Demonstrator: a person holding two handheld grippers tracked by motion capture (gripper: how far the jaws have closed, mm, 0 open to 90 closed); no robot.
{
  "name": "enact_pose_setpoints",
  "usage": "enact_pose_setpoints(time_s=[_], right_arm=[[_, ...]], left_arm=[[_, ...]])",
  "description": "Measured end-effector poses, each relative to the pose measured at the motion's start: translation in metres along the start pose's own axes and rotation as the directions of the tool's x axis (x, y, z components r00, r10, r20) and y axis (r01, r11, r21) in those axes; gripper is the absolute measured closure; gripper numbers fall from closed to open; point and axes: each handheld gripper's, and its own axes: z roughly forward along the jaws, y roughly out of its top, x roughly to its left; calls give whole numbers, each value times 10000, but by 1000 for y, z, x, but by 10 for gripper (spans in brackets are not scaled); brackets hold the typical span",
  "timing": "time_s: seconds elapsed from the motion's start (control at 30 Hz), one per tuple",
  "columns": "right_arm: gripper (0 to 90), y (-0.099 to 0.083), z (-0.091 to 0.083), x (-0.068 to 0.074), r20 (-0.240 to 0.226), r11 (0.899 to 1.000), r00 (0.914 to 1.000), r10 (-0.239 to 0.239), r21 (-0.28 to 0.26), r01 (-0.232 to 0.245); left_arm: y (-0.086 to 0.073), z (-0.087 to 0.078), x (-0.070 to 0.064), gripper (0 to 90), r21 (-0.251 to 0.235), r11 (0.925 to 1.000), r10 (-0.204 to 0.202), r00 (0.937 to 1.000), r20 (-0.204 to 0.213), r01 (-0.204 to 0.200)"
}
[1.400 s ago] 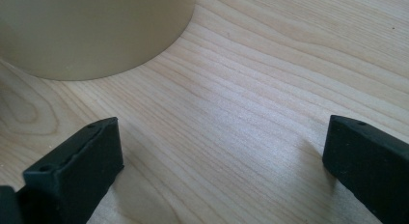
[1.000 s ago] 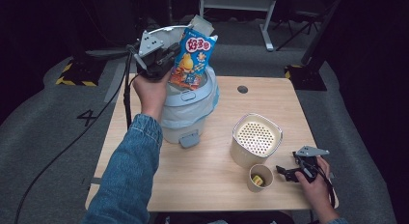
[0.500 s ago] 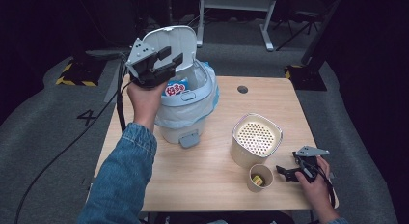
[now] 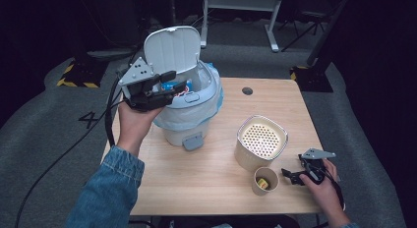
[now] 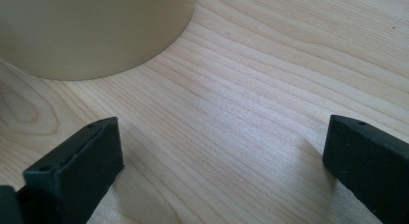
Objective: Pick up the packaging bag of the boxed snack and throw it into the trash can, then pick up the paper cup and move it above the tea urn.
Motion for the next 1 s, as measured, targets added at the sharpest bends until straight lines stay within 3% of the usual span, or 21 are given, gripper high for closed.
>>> enact_pose_setpoints(time_s=[0.17,0.2,0.27,0.37,0.47,0.6,0.8,0.87,0.9,0.97,1.0], right_arm=[[30,-1,-1,1,76,10000,9999,78,-10,-78],[70,-1,-3,1,26,10000,10000,-12,-43,13],[233,-1,-8,2,-179,9999,9997,-164,-49,163],[205,0,-16,4,-207,9995,9993,-322,3,322],[234,0,-22,6,-558,9999,9984,-132,-60,129],[260,0,-30,11,-819,9989,9964,-214,408,248],[245,1,-37,18,-1253,9989,9915,-346,273,383],[246,2,-38,20,-1366,9988,9899,-369,265,408],[246,3,-39,21,-1453,9987,9886,-403,244,443],[246,4,-41,24,-1545,9985,9869,-463,220,503],[235,4,-42,26,-1667,9982,9846,-526,205,568]], left_arm=[[-14,-11,-11,520,245,9996,97,9986,525,-110],[-18,-14,-13,520,196,9997,123,9984,554,-135],[-30,-20,-20,521,205,9997,121,9972,736,-137],[-43,-23,-25,520,367,9992,148,9959,896,-182],[-57,-25,-30,520,750,9964,306,9917,1249,-402],[-79,-25,-31,520,980,9943,248,9850,1708,-421],[-107,-22,-34,516,1622,9862,59,9853,1709,-341],[-118,-19,-34,515,1658,9862,-288,9865,1612,17],[-123,-16,-34,514,1988,9799,-486,9849,1663,147],[-134,-9,-35,510,2591,9658,-463,9882,1461,70],[-137,-8,-35,510,2699,9628,-523,9878,1465,109]])
